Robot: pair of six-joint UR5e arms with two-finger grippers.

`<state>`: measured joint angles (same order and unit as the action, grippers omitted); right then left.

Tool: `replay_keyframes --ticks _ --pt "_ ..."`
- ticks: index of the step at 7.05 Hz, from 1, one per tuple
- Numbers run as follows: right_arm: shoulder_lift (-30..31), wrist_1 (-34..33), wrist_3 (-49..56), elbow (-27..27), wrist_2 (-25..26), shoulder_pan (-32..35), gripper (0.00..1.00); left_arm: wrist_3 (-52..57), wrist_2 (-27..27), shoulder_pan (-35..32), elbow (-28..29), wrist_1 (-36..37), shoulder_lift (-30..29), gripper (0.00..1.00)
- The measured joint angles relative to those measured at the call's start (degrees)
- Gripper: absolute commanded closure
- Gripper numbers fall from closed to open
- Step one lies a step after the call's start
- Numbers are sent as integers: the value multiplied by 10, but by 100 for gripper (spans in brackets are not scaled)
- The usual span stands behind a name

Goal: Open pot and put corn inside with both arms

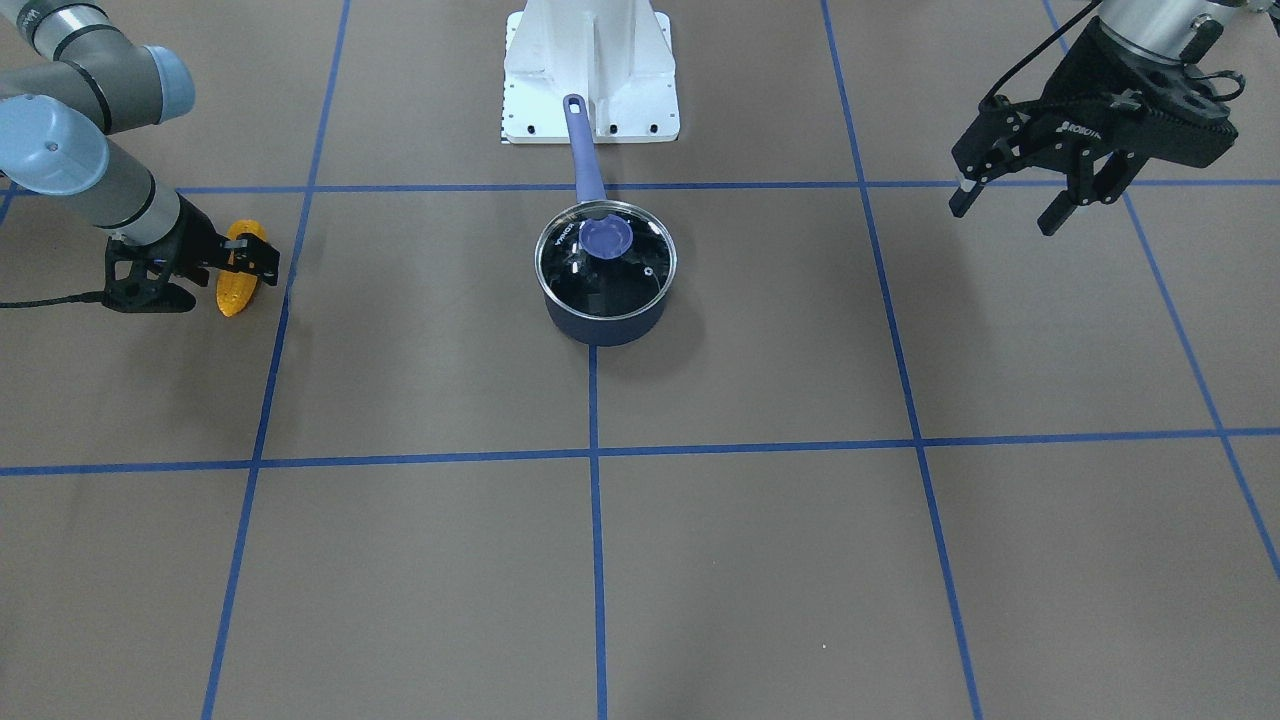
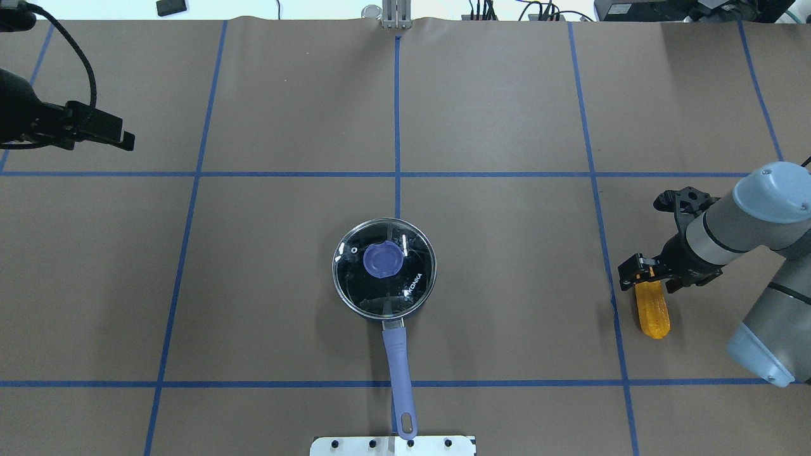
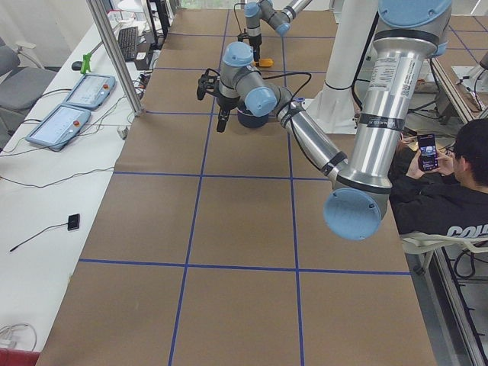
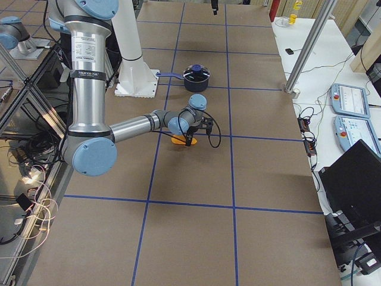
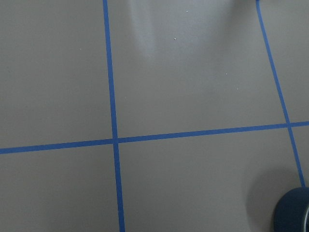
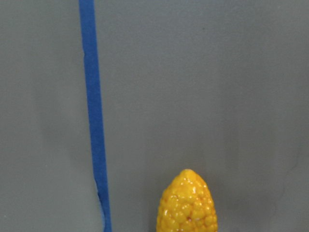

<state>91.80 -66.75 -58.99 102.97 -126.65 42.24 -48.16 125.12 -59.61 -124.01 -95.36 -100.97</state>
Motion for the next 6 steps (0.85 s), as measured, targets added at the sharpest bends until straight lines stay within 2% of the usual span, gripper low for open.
replay_keyframes --ticks 3,6 --pt "0 1 -2 -1 11 -4 54 -2 -1 5 0 1 1 1" --pt "-3 0 -2 1 16 -8 69 -7 -1 9 0 1 -1 1"
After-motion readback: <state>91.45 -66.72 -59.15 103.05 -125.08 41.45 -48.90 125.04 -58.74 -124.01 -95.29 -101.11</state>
